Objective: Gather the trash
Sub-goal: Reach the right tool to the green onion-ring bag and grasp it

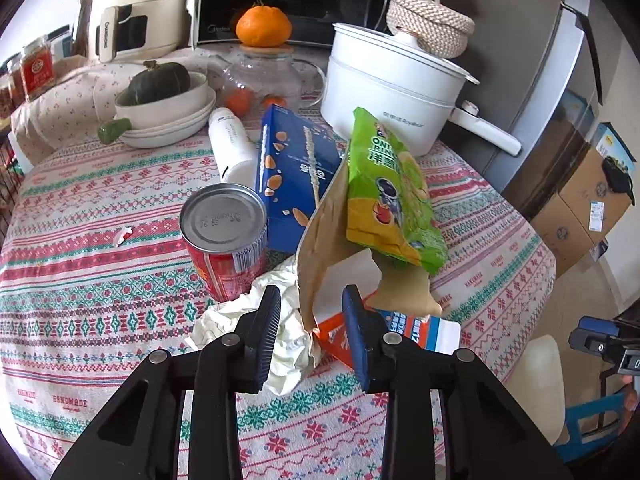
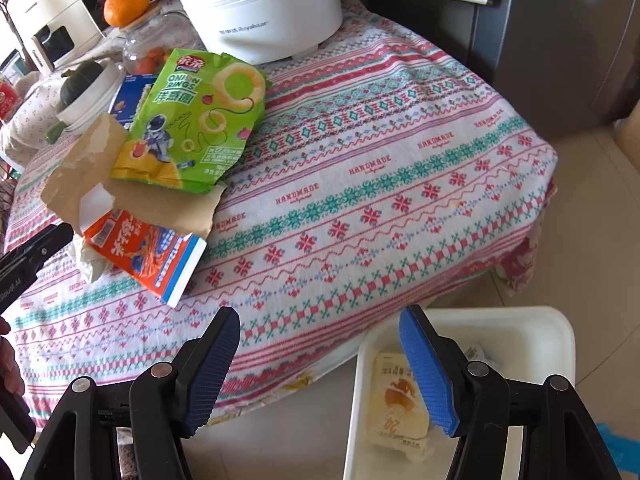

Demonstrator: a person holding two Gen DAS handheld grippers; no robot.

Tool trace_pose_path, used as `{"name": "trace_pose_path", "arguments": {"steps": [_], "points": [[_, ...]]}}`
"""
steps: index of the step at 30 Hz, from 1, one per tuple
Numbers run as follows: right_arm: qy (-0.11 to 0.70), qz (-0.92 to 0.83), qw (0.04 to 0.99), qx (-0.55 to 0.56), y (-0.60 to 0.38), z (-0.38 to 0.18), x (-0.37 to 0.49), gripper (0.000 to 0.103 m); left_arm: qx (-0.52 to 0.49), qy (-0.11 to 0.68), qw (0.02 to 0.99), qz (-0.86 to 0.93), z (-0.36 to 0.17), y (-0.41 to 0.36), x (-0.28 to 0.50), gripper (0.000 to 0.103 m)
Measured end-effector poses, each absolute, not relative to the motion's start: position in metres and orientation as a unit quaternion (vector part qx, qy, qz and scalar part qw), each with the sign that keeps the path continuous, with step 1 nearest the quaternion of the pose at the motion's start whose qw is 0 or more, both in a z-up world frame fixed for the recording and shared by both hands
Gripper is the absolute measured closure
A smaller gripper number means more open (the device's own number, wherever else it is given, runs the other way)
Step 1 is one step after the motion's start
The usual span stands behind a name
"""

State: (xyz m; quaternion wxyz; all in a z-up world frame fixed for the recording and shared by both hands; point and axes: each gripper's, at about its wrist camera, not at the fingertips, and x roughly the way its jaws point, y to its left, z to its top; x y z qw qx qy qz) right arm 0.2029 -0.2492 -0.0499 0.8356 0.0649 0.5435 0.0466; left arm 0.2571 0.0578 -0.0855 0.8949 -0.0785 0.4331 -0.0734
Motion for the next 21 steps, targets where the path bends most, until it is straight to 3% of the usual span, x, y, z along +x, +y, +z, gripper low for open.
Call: {"name": "trace_pose_path", "arguments": {"steps": [4,5,8,21], "points": [[0.553,0.049,0.829,0.069,-0.249,-0.058,0.219,0.032,-0.092,0.437,0.892,-0.071,-0.088,0.057,0.268,0.089],[0.554,0.048,0.828,0.071,-0.248,-0.059,0.223,0.032,-0.089,0.435,0.893,-0.070,-0.087,0.056,0.269,0.097],[0.550,0.051,0.830,0.074,-0.244,-0.059,0.236,0.032,-0.090,0.429,0.895,-0.080,-0.079,0.051,0.267,0.102],[0.553,0.071,0.822,0.118,-0.214,-0.074,0.284,0.032,-0.094,0.401,0.903,-0.120,-0.015,0.066,0.201,0.103]]}}
